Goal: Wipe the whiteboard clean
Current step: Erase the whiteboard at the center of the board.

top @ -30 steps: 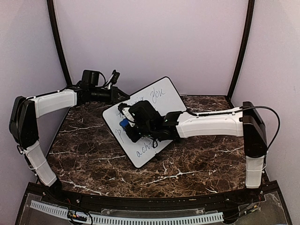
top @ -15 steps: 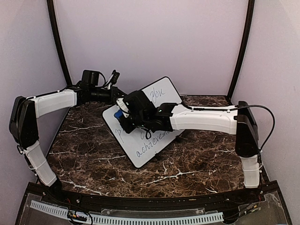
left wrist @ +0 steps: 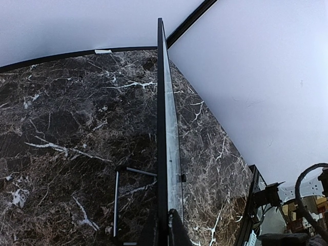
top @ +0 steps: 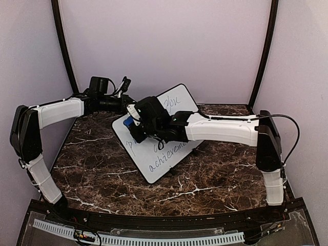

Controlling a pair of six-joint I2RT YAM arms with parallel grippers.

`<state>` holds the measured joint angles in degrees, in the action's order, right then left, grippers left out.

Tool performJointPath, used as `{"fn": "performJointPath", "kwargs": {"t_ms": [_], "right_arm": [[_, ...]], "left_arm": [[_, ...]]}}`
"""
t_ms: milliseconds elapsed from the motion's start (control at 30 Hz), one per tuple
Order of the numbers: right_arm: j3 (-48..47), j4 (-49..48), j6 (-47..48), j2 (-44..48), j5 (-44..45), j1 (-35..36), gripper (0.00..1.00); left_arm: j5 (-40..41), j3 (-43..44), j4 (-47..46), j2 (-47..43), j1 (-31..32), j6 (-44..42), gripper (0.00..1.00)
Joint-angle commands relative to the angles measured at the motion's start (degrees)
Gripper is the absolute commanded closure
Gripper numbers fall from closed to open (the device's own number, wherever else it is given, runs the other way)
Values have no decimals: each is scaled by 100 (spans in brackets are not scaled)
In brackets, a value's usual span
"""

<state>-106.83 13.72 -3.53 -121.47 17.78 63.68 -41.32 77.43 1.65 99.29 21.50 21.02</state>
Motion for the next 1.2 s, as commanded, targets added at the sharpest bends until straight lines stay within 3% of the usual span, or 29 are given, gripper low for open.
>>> {"fn": "performJointPath", "kwargs": {"t_ms": [0,367,867,1167], "right_arm": [[681,130,-144,194,-19,-142,72],[1544,0,-385,758,-45,-135,72],[-68,294,-127,-116,206,-232,70],[-24,351,-131,-19,169,-242,70]], "left_arm": [[-95,-114,28,-330,92,-49,100],[-86,-129,11,-357,92,-37,100],[-82,-140,7,-370,92,-54,100],[-76,-132,20,-349,92,-58,100]]}}
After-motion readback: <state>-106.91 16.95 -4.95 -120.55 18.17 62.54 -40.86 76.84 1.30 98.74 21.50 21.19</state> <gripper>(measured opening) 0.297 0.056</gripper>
